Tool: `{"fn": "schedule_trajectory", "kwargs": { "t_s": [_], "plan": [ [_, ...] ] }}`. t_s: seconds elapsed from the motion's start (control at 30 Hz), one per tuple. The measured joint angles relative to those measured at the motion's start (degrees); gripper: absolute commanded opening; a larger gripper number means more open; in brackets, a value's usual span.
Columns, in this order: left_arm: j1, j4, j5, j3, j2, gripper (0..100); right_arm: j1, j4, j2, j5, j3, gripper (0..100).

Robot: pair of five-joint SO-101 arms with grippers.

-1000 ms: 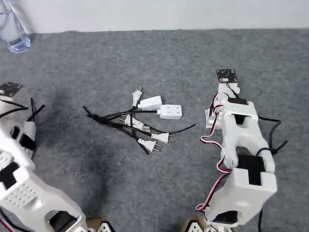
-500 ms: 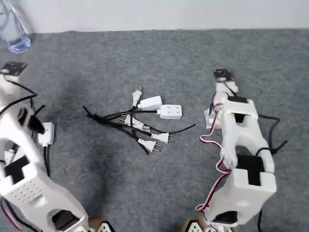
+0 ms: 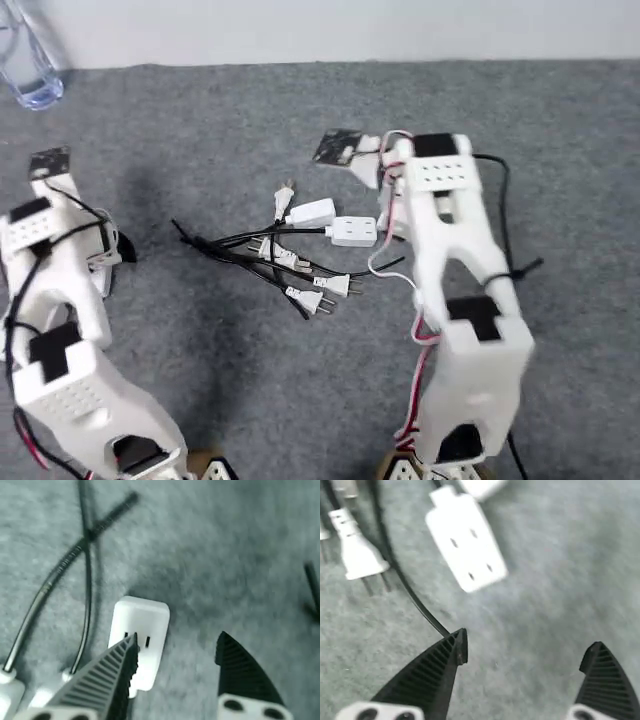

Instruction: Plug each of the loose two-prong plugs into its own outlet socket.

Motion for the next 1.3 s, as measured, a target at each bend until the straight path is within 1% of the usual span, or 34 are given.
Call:
{"fn": "schedule_trajectory", "kwargs": {
  "t_s": [0.07,0.23,0.33,0.4,0.47,0.6,0.67,0.87,1.0,1.17,1.3],
  "plan": [
    [-0.4,-4.3,2.4,2.5,-1.5,25,-1.5,3.8,5.2,1.7,-5.5,35.7],
    [-3.2,-11.1,7.5,7.2,-4.4,25,-4.9,13.1,15.5,7.0,-19.3,35.7],
    [-3.9,-13.1,8.5,9.4,-6.0,25,-5.9,14.6,20.8,9.1,-24.6,35.6],
    [-3.8,-14.4,8.9,11.1,-7.1,25,-5.6,14.6,24.3,9.5,-28.0,33.7],
    [-4.1,-16.3,9.6,12.8,-8.3,25,-5.5,14.6,27.5,9.7,-31.4,27.9],
    [-4.3,-19.2,11.6,17.1,-11.3,25,-5.5,14.6,33.5,9.7,-38.6,9.6],
    [-4.2,-21.1,11.9,19.5,-13.1,25,-5.5,14.5,36.0,9.7,-43.2,3.0],
    [-4.4,-27.3,12.2,27.3,-19.4,25,-5.4,17.6,41.3,9.7,-54.2,1.8],
    [-4.4,-31.2,12.2,31.7,-23.2,25,-5.4,18.1,41.8,9.6,-57.2,1.1],
    [-4.4,-34.5,12.2,34.7,-25.9,25,-5.5,18.2,41.1,5.7,-58.9,0.9],
    [-4.4,-35.4,12.2,35.2,-26.3,25,-5.5,18.2,35.3,2.2,-58.8,0.9]
  ]
}}
